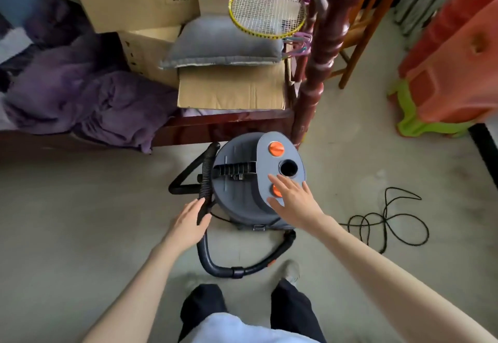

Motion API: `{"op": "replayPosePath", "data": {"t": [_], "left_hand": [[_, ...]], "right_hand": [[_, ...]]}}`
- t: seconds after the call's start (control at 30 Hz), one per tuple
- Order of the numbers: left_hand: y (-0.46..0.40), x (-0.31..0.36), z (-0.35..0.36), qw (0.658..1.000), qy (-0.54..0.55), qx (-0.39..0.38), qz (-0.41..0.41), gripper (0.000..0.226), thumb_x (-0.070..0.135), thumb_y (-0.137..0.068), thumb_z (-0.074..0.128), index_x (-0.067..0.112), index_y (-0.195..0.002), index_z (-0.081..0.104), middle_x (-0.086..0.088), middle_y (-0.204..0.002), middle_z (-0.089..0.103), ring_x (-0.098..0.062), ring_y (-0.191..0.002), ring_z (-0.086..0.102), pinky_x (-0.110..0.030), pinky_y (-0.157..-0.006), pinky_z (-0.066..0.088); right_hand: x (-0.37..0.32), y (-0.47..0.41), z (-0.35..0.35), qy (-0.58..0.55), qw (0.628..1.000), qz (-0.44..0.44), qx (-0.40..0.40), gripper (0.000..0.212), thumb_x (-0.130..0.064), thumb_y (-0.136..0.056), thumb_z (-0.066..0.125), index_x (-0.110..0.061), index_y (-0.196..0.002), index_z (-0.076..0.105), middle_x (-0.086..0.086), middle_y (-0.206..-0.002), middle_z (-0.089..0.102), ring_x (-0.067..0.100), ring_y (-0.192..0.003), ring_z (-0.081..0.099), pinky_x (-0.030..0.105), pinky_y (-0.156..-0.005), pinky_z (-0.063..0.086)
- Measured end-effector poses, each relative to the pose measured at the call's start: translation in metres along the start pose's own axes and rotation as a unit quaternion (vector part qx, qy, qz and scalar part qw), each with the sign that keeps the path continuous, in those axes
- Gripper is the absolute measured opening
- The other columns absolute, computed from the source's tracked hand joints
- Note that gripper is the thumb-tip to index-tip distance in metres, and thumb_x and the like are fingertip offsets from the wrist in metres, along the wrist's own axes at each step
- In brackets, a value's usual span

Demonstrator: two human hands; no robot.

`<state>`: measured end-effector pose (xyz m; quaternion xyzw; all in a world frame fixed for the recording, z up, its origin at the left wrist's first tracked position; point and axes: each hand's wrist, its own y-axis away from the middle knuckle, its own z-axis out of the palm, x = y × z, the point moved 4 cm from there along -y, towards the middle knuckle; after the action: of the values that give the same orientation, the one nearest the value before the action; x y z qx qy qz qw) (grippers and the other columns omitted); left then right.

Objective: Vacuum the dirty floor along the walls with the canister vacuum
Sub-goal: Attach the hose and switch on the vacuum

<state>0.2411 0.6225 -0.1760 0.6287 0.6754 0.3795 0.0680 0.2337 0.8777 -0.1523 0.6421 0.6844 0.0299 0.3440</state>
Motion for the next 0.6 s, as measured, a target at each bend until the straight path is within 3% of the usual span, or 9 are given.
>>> {"op": "replayPosePath", "data": {"t": [0.13, 0.23, 0.5, 0.6], "left_hand": [[-0.044, -0.039, 0.01, 0.998, -0.002, -0.067, -0.007, 0.056, 0.029, -0.1, 0.042, 0.014, -0.15, 0.023, -0.004, -0.157, 0.022, -0.019, -0.144, 0.021, -0.032, -0.114, 0.02], [-0.084, -0.073, 0.022, 0.991, 0.046, -0.126, -0.021, 0.055, 0.027, -0.1, 0.043, 0.013, -0.15, 0.023, -0.006, -0.155, 0.024, -0.023, -0.142, 0.024, -0.034, -0.112, 0.022], [-0.176, -0.136, 0.047, 0.971, 0.123, -0.184, -0.088, 0.06, 0.023, -0.1, 0.045, 0.007, -0.151, 0.016, -0.009, -0.155, 0.024, -0.023, -0.141, 0.027, -0.031, -0.112, 0.023], [-0.195, -0.137, 0.072, 0.956, 0.163, -0.215, -0.114, 0.063, 0.025, -0.098, 0.05, 0.005, -0.15, 0.019, -0.01, -0.151, 0.031, -0.023, -0.137, 0.033, -0.031, -0.108, 0.027]], "right_hand": [[-0.013, -0.025, 0.034, -0.069, 0.997, 0.044, 0.011, 0.059, -0.036, -0.103, 0.042, -0.021, -0.155, 0.019, 0.003, -0.16, 0.024, 0.022, -0.146, 0.021, 0.035, -0.117, 0.017], [-0.026, -0.05, 0.076, -0.13, 0.986, 0.099, 0.034, 0.058, -0.031, -0.101, 0.047, -0.018, -0.154, 0.025, 0.002, -0.156, 0.032, 0.024, -0.142, 0.031, 0.033, -0.112, 0.029], [-0.071, -0.094, 0.182, -0.219, 0.957, 0.179, 0.069, 0.054, -0.019, -0.101, 0.048, -0.013, -0.151, 0.03, 0.005, -0.154, 0.037, 0.023, -0.14, 0.035, 0.024, -0.108, 0.026], [-0.074, -0.095, 0.201, -0.19, 0.956, 0.191, 0.112, 0.05, -0.013, -0.098, 0.053, -0.008, -0.146, 0.041, 0.009, -0.149, 0.043, 0.027, -0.138, 0.036, 0.031, -0.11, 0.031]]}}
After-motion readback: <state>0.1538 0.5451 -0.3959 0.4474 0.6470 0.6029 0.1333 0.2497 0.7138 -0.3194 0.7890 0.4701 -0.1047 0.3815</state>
